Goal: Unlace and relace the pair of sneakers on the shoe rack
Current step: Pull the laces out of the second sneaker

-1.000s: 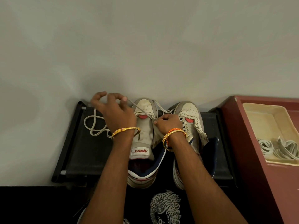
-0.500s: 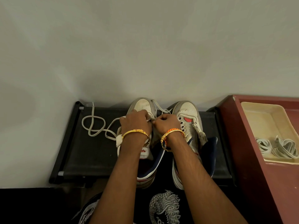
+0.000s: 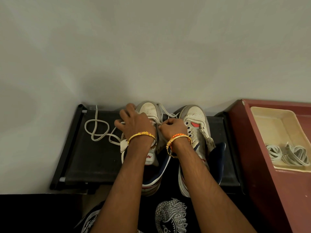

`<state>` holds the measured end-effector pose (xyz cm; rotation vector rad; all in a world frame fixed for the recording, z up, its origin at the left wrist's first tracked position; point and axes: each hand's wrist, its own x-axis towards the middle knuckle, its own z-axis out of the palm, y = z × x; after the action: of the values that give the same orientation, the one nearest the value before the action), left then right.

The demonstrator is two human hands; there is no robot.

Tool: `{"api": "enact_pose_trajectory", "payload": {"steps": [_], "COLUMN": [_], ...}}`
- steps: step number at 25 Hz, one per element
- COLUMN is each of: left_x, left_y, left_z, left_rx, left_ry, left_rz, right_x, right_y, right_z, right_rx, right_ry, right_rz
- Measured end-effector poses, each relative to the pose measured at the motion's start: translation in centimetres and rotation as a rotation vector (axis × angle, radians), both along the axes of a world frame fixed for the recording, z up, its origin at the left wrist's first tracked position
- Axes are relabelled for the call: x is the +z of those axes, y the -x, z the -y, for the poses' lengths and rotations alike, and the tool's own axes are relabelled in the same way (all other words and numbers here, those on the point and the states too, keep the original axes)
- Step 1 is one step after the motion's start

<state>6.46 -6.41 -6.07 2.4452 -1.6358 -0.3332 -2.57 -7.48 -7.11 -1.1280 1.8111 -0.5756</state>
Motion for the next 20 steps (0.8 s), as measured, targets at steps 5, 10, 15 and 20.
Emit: {"api": "enact_pose_trajectory", "payload": {"steps": [5, 10, 15, 20], "left_x": [1.8, 3.9, 3.2, 1.5], "left_y": [-1.1, -6.3, -8.2, -4.7], "left_z": [0.1, -0.8, 0.3, 0.8], "left_rx": [0.222, 0.600, 0.902, 0.174], "left_ry": [0.119, 0.413, 0.753, 0.328], "left_rz": [-0.061, -0.213, -1.232, -0.664], "right_x": [0.1, 0.1, 0.0, -0.1], "right_y": [0.1, 0.3, 0.0, 0.1], "right_z": [0.1, 0.0, 0.0, 0.1], "right_rx": [0.011, -0.014, -0.008, -0.003], "right_ry": [-0.002, 0.000, -0.004, -0.014], "right_rz": [0.000, -0.006, -0.044, -0.042]}}
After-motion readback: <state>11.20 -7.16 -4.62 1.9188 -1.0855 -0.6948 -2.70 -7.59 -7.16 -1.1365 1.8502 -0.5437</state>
